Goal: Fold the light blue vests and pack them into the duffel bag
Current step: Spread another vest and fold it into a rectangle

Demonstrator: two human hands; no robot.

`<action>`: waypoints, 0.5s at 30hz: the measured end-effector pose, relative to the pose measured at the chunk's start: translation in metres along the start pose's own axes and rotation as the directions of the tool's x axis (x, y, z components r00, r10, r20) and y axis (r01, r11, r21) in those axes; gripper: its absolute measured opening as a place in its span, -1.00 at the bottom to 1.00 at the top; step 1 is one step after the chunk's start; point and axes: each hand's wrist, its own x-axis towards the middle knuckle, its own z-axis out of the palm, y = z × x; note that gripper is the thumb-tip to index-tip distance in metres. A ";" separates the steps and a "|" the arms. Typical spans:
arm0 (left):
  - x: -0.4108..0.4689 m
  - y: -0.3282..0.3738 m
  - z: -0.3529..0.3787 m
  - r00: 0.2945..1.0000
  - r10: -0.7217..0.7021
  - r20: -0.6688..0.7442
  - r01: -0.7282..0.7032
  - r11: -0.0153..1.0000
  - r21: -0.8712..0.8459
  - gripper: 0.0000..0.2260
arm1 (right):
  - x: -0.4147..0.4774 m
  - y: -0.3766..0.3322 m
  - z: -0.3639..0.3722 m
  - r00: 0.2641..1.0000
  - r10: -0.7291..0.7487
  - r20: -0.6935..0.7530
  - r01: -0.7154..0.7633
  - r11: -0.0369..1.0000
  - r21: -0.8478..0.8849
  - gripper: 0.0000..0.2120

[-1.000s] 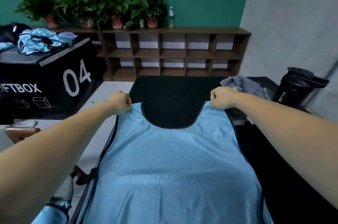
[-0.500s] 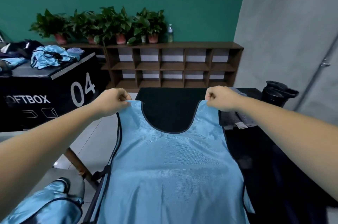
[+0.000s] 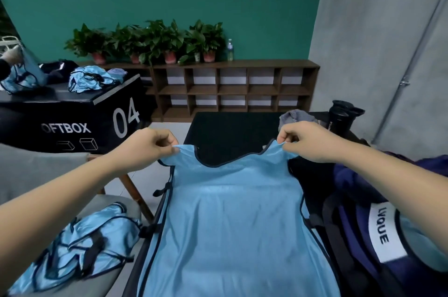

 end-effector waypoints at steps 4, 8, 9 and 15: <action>-0.052 0.007 0.006 1.000 0.026 0.005 -0.026 1.000 -0.015 -0.92 | -0.055 -0.016 0.007 0.999 -0.047 0.004 0.047 0.999 -0.009 -0.84; -0.098 0.009 0.015 0.998 0.065 0.024 -0.065 0.998 0.009 -0.91 | -0.105 -0.026 0.022 0.994 -0.101 0.030 0.101 0.995 0.001 -0.80; -0.109 0.009 0.016 0.997 0.075 0.030 -0.075 0.997 0.024 -0.91 | -0.116 -0.026 0.027 0.993 -0.115 0.041 0.115 0.993 0.009 -0.79; -0.163 0.008 0.032 0.984 0.150 0.099 -0.155 0.987 0.037 -0.92 | -0.175 -0.020 0.055 0.969 -0.214 0.124 0.210 0.977 0.047 -0.74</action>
